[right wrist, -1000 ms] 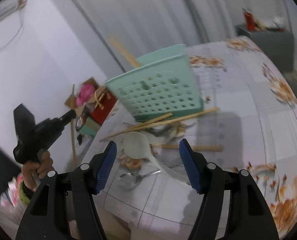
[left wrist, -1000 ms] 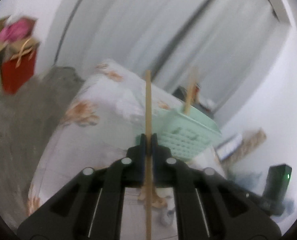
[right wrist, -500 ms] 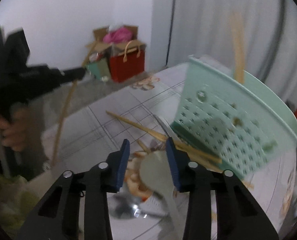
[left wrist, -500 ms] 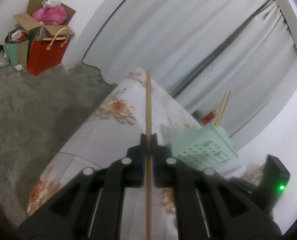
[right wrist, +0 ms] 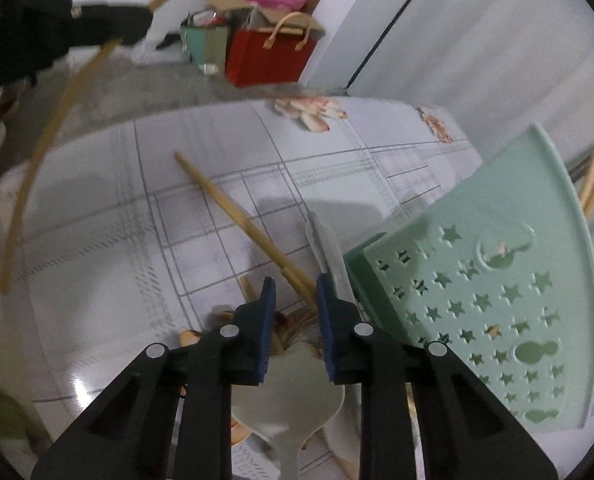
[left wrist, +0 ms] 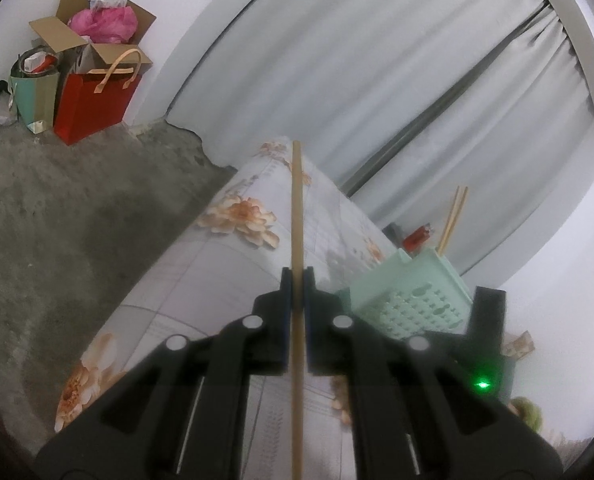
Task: Organize utensils
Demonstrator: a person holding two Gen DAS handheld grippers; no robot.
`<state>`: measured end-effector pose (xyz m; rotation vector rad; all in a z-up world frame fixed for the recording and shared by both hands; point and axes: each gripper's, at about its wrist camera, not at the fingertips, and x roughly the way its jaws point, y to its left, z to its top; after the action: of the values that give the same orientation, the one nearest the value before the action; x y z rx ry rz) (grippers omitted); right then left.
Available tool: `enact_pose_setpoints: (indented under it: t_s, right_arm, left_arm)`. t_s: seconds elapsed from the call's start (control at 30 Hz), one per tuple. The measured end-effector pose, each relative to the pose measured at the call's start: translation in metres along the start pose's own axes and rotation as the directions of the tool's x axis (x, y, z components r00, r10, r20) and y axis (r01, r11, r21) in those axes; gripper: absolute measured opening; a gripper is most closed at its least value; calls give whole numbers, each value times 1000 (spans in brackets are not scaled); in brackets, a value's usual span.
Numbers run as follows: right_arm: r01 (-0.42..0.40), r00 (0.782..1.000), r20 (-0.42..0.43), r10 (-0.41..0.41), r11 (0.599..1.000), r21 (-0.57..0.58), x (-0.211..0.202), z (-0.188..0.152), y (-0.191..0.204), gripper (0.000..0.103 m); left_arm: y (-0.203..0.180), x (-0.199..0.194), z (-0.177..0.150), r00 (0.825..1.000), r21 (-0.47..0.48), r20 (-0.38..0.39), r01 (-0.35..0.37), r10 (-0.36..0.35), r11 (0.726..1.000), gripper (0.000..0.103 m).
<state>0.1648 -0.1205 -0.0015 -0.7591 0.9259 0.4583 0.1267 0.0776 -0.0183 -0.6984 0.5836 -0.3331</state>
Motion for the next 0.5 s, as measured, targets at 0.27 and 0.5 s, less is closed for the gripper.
enact_pose_setpoints:
  t_s: [0.27,0.5]
  right_arm:
    - [52,999,10,-51,998,-34,-4,6,1,12]
    - [85,991,101,-88,996,36,-39,6,-13,9]
  left_arm:
    - [0,-3,1,1000,-1,11,7,-7,1000,4]
    - [-1,-7,2,999,3,30,9,-9,1000,4]
